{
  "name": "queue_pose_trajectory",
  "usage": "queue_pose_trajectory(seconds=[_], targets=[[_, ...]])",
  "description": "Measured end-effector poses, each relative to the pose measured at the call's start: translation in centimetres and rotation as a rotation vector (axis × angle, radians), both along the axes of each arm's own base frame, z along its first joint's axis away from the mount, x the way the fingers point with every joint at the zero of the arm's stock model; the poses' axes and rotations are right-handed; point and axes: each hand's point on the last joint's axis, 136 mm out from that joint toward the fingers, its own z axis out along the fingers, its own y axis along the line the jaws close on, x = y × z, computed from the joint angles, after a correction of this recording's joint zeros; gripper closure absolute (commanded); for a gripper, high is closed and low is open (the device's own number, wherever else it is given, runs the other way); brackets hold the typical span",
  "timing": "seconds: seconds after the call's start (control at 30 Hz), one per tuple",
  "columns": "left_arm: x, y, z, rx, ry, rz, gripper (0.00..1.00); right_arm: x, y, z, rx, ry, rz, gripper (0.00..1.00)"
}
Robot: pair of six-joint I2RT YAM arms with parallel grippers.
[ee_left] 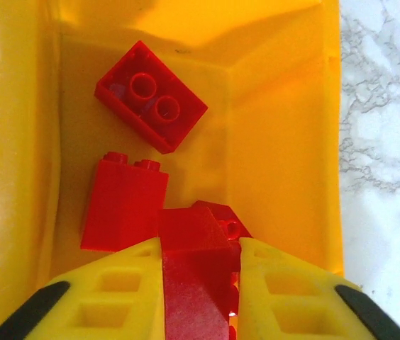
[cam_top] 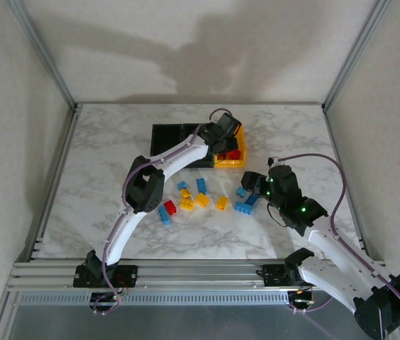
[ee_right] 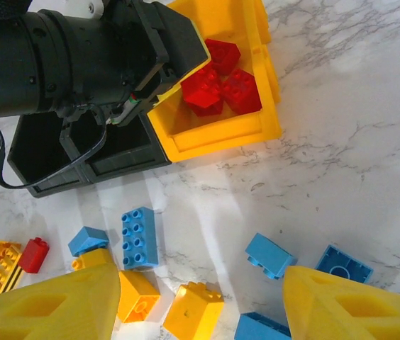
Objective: Sort the legos into containers by color
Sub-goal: Place the lego in the container, then pick up the lego from the center of the table.
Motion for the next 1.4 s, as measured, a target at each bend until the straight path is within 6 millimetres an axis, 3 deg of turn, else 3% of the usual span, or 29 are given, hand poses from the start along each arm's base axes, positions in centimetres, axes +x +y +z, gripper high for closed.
queue_pose_trajectory(seconds=[0.13, 0.3, 0.4, 0.53, 0.7, 0.83, 0.93, 1.13, 1.27, 1.4], targets=[[0.0, 0.0, 0.1, 0.003, -0.002, -0.002, 0.51, 0.0, 0.0, 0.0, 0.0, 0.0, -0.001, 0.37], [-0.1, -0.1, 0.3, 0.008, -0.006, -0.01, 0.51, 0.1, 0.1, -0.5, -0.008, 0.013, 0.0, 0.38], [-0.3, 0.0, 1.4, 0.006, -0.021, -0.016, 0.5, 0.2, 0.2, -0.9, -0.015, 0.027, 0.002, 0.38], [-1.1, 0.8, 5.5, -0.018, -0.069, -0.02, 0.48, 0.4, 0.4, -1.2, -0.021, 0.036, 0.008, 0.38], [-3.5, 3.2, 12.8, -0.075, -0.166, -0.022, 0.47, 0.8, 1.0, -1.1, -0.029, 0.038, 0.039, 0.38], [-6.0, 5.8, 16.0, -0.105, -0.219, -0.013, 0.45, 1.2, 2.1, -0.6, -0.038, 0.03, 0.095, 0.38], [-8.0, 8.1, 15.6, -0.094, -0.216, 0.0, 0.45, 1.5, 3.2, -0.1, -0.038, 0.024, 0.156, 0.38], [-11.9, 14.8, 11.2, -0.027, -0.139, 0.082, 0.41, 1.8, 7.2, 0.3, -0.037, 0.029, 0.297, 0.39], [-15.0, 20.9, 8.6, 0.002, -0.094, 0.195, 0.35, 0.5, 11.5, -1.1, -0.048, 0.068, 0.431, 0.39], [-18.3, 26.6, 7.6, 0.004, -0.086, 0.326, 0.33, -1.4, 16.0, -3.7, -0.08, 0.129, 0.562, 0.37]])
